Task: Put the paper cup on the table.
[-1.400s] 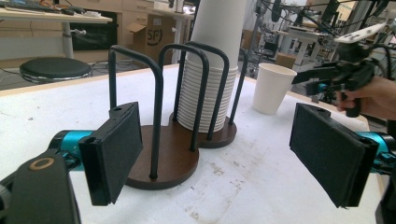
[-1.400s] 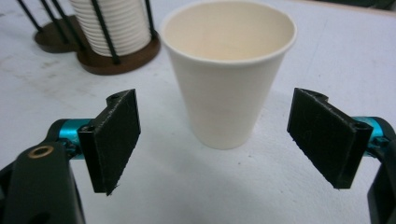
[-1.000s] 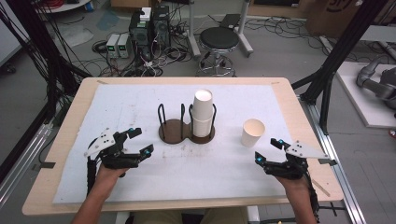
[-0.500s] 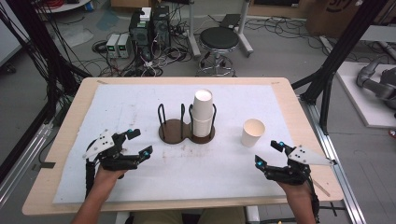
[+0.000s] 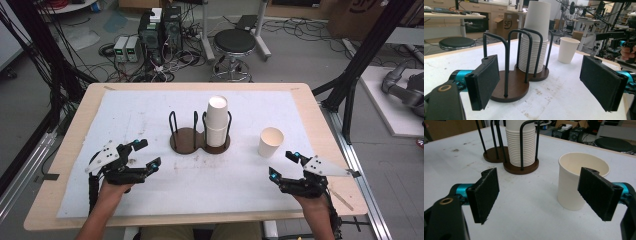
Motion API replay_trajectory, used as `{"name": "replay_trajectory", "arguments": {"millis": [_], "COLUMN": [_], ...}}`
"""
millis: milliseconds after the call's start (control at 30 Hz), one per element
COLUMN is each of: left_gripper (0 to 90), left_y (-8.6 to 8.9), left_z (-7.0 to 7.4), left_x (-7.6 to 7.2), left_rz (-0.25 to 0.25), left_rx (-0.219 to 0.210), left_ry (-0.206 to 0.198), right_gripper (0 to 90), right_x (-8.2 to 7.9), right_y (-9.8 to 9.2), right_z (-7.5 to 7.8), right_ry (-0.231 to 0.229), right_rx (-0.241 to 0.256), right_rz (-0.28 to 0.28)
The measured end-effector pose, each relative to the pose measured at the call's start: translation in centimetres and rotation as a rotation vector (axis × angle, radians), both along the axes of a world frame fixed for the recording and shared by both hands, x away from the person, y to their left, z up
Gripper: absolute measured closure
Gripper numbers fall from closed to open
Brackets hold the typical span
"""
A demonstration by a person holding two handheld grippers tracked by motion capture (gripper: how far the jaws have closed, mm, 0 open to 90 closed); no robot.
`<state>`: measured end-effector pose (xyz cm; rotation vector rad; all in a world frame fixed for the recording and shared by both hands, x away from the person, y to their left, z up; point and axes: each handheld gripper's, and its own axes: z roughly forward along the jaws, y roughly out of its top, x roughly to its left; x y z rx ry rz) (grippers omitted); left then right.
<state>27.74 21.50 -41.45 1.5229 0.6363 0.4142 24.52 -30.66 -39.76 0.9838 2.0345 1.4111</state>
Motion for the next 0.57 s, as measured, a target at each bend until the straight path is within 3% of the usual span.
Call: {"name": "replay_trajectory", "arguments": {"millis": [567], "left_gripper": [15.9], "left_y": [-0.06], "left_z": [-0.10], "left_x": [0.10], "left_rz": [0.004], "left_rx": [0.001], "left_ry": [0.005], "right_gripper": [17.9], "right_x": [0.10], "right_y": [-0.27], "right_z": [-0.13], "right_ry": [-0.004], "right_rx": [0.000], "right_rz": [-0.006]}}
